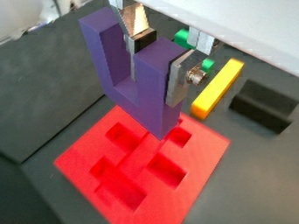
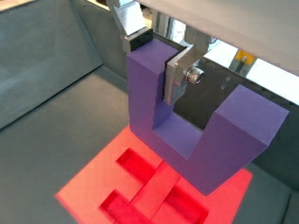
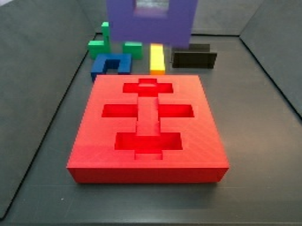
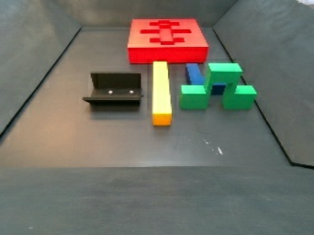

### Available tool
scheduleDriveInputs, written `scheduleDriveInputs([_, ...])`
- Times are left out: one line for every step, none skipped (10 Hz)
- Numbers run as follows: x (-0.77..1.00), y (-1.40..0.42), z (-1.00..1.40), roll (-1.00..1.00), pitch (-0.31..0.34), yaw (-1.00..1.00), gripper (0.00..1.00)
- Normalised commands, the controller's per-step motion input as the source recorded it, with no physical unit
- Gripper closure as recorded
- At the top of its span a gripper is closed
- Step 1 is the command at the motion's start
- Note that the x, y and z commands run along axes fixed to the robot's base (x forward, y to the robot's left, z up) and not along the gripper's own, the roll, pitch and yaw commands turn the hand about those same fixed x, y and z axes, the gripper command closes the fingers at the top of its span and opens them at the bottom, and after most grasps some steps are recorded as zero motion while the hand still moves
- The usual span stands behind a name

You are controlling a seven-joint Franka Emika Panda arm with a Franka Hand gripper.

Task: Pick up the purple object. Move up. Place the purple object on the fixture. Regrasp the purple object. Move to above the board. Insert the purple object.
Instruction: Insert the purple object.

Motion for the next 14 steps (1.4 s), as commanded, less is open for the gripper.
scheduleDriveInputs([0.0, -0.54, -0.51, -0.03, 0.0, 0.25, 1.0])
scheduleDriveInputs([0.0, -0.42, -0.55, 0.0, 0.0, 0.13, 1.0])
scheduleDriveInputs([-0.04, -0.38, -0.57, 0.0, -0.033, 0.04, 1.0])
scheduleDriveInputs([-0.02, -0.23, -0.47, 0.0, -0.039, 0.02, 1.0])
scheduleDriveInputs([0.0, 0.0, -0.16, -0.02, -0.03, 0.01, 1.0])
scheduleDriveInputs([0.0, 0.0, -0.04, 0.0, 0.0, 0.0, 1.0])
scheduleDriveInputs([0.05, 0.0, -0.31, 0.0, -0.023, 0.0, 1.0])
scheduleDriveInputs([0.08, -0.04, -0.59, 0.09, -0.06, 0.0, 1.0])
scheduleDriveInputs([0.0, -0.01, -0.61, 0.07, -0.031, 0.0, 1.0])
scheduleDriveInputs([0.03, -0.09, -0.61, 0.16, 0.0, 0.0, 1.0])
scheduleDriveInputs([0.01, -0.14, -0.46, 0.2, 0.0, 0.0, 1.0])
scheduleDriveInputs([0.0, -0.09, -0.23, 0.08, 0.0, 0.0, 1.0])
scheduleDriveInputs([0.0, -0.15, -0.21, 0.01, -0.01, 0.01, 1.0])
scheduleDriveInputs([0.0, -0.23, -0.2, -0.05, -0.113, 0.08, 1.0])
